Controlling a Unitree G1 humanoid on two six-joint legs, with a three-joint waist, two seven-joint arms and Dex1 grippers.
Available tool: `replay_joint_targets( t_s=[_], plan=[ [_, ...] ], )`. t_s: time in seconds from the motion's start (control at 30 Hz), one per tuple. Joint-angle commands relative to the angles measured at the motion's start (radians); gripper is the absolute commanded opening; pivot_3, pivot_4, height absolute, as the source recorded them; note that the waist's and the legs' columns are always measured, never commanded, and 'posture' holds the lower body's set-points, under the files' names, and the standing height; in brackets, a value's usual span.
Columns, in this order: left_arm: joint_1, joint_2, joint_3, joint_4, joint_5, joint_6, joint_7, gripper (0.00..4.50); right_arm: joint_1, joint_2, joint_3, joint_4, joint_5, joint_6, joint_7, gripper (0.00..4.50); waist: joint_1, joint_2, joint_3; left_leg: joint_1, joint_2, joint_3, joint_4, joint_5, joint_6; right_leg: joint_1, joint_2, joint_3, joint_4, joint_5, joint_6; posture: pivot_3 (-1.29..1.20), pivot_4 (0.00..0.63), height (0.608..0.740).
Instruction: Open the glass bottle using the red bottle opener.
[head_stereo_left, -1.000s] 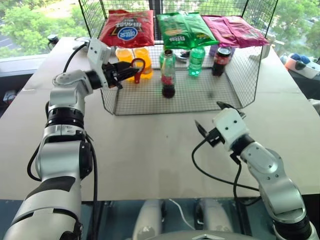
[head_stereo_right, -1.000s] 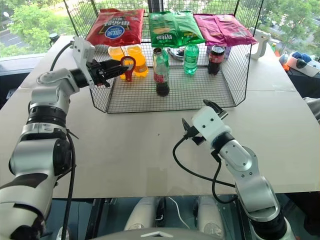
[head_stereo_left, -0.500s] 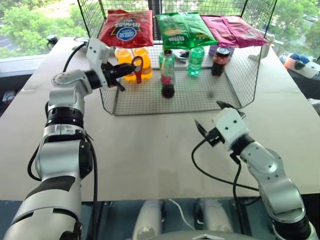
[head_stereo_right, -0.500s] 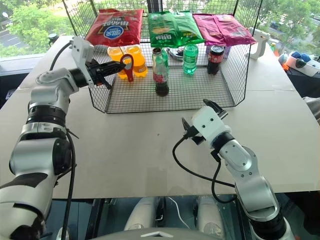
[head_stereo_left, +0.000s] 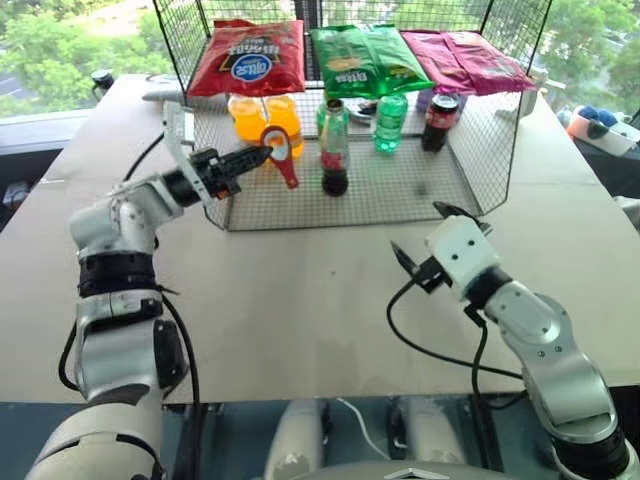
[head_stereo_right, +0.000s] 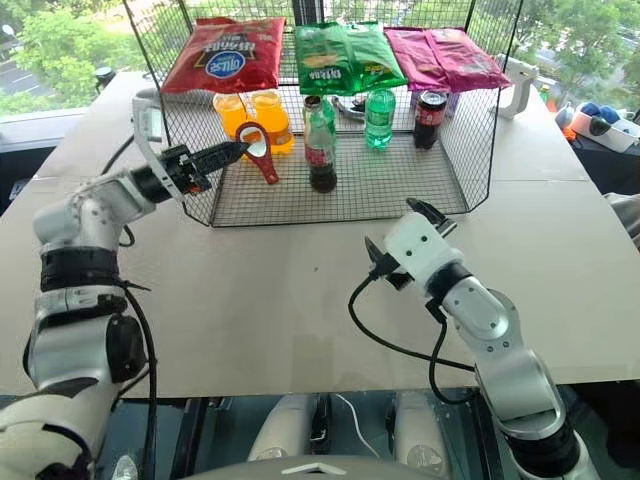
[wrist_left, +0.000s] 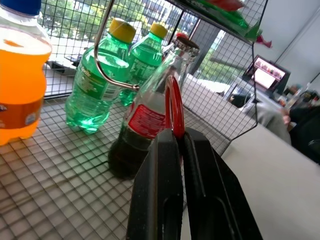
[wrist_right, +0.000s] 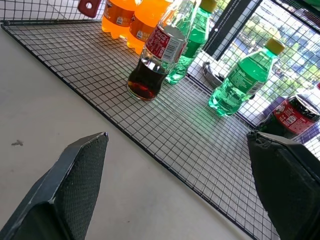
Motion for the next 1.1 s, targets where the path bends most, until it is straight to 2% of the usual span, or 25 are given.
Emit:
replay_joint_targets(
  t_s=[0.03, 0.1, 0.2, 0.3, 0.43, 0.6, 0.73, 0.83, 1.1],
  plan=[
    [0.050, -0.128, 0.105, -0.222, -0.174, 0.186, 0.221, 0.04, -0.040, -0.011, -0.013, -0.030, -0.002, 0.013, 0.011, 4.50, 0.003, 0.000, 0.000, 0.000, 0.000, 0.000, 0.000, 0.000, 0.000, 0.000, 0.000, 0.000, 0.000, 0.000, 0.000, 0.00, 0.150, 0.740],
    [0.090, -0.285, 0.164, -0.357, -0.278, 0.281, 0.424, 0.04, -0.059, -0.017, -0.001, -0.033, -0.012, 0.053, 0.015, 4.50, 0.008, -0.002, 0.000, 0.001, 0.000, -0.002, 0.001, 0.001, -0.001, 0.003, -0.002, -0.001, 0.000, 0.000, 0.000, 0.00, 0.150, 0.740],
    [0.128, -0.512, 0.237, -0.491, -0.405, 0.329, 0.729, 0.04, -0.090, -0.025, 0.025, -0.042, -0.025, 0.129, 0.019, 4.50, 0.012, -0.003, 0.001, 0.001, -0.001, -0.003, 0.002, 0.001, -0.001, 0.004, -0.003, -0.001, 0.000, 0.000, 0.000, 0.00, 0.150, 0.740],
    [0.152, -0.630, 0.268, -0.560, -0.486, 0.308, 0.926, 0.04, -0.131, -0.022, 0.051, -0.035, -0.033, 0.183, 0.016, 4.50, 0.007, -0.003, 0.001, 0.002, -0.002, -0.003, 0.002, 0.001, -0.001, 0.004, -0.002, -0.001, 0.001, 0.000, 0.000, 0.00, 0.150, 0.740],
    [0.183, -0.734, 0.264, -0.604, -0.559, 0.245, 1.131, 0.04, -0.227, -0.015, 0.096, 0.014, -0.044, 0.249, 0.017, 4.50, 0.001, -0.003, 0.001, 0.003, -0.002, -0.003, 0.001, 0.000, 0.000, 0.004, 0.000, -0.001, 0.001, 0.000, 0.000, 0.00, 0.150, 0.740],
    [0.198, -0.779, 0.225, -0.588, -0.633, 0.145, 1.289, 0.04, -0.382, -0.006, 0.204, 0.159, -0.105, 0.303, -0.001, 4.50, 0.006, -0.003, 0.001, 0.003, -0.003, -0.004, 0.002, 0.001, -0.001, 0.004, 0.001, -0.001, 0.001, 0.001, -0.001, 0.00, 0.150, 0.740],
    [0.213, -0.798, 0.176, -0.585, -0.684, 0.074, 1.361, 0.04, -0.440, -0.009, 0.277, 0.253, -0.144, 0.270, 0.008, 4.50, 0.022, -0.003, 0.001, 0.001, -0.004, -0.003, 0.002, 0.001, -0.001, 0.004, 0.000, -0.001, -0.001, 0.001, -0.001, 0.00, 0.150, 0.740],
    [0.224, -0.807, 0.135, -0.583, -0.726, 0.018, 1.392, 0.00, -0.479, 0.009, 0.306, 0.329, -0.161, 0.215, 0.005, 3.73, 0.026, -0.003, 0.001, 0.001, -0.004, -0.003, 0.001, 0.002, -0.003, 0.004, 0.000, -0.001, -0.001, 0.001, -0.001, 0.00, 0.150, 0.740],
    [0.242, -0.767, 0.042, -0.568, -0.830, -0.080, 1.432, 0.00, -0.554, 0.096, 0.327, 0.480, -0.214, 0.115, -0.022, 3.73, 0.025, -0.003, 0.001, 0.001, -0.004, -0.002, 0.001, 0.001, -0.002, 0.004, 0.001, -0.001, -0.001, 0.001, -0.001, 0.00, 0.150, 0.740]
  ],
)
